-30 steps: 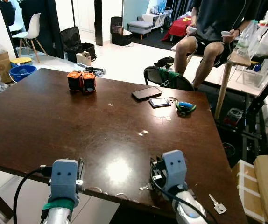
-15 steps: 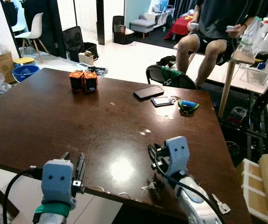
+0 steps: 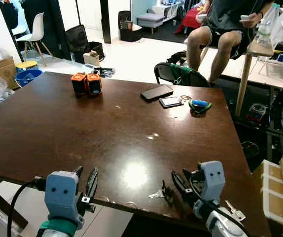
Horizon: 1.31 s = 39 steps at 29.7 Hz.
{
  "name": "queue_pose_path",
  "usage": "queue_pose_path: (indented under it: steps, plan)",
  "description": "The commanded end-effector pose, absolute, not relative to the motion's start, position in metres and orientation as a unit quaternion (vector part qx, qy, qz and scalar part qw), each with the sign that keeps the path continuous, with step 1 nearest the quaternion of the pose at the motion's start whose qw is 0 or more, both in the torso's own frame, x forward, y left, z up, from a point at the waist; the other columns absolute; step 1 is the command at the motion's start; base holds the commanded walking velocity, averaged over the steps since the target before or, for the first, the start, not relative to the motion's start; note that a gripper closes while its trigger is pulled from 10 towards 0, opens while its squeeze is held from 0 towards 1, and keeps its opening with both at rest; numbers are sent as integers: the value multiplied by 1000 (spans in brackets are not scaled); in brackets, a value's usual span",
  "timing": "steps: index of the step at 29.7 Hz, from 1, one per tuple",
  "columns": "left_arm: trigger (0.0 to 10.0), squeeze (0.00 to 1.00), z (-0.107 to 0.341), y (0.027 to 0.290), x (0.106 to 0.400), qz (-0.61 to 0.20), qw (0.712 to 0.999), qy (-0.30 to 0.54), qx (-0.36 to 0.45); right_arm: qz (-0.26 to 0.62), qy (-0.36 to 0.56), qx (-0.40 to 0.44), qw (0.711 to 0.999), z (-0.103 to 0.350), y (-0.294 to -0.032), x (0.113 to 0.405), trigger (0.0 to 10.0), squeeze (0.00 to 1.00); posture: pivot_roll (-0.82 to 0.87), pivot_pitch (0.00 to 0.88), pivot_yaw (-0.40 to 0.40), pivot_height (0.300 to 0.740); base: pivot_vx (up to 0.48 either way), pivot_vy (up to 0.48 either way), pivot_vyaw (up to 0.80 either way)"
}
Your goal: Hang keys on a hook
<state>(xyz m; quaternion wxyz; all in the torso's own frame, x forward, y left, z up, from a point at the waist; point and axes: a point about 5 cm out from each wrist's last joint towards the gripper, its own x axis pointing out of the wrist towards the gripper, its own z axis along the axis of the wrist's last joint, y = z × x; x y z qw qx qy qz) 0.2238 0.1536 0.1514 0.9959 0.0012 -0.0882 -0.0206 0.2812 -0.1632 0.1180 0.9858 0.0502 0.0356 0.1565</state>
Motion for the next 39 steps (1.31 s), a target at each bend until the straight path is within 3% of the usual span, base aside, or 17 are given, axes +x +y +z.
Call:
queue_pose_path:
  steps: [1, 19, 30, 39]
  plan:
    - [10000, 0, 150, 157, 221, -18, 997, -81, -1, 169, 38, 67, 982, 119, -161, 279, 10000, 0, -130, 99, 97, 740, 0, 0, 0]
    - [10000, 0, 151, 157, 217, -31, 997, -70, -13, 287, 76, 84, 951, 125, -145, 269, 10000, 0, -123, 115, 101, 740, 0, 0, 0]
    - [10000, 0, 150, 151, 215, -57, 996, -61, -11, 291, 106, 47, 950, 119, -145, 270, 10000, 0, -121, 118, 103, 740, 0, 0, 0]
    - [10000, 0, 145, 138, 203, -166, 985, -34, -22, 299, 123, 34, 946, 115, -146, 266, 10000, 0, -118, 120, 105, 740, 0, 0, 0]
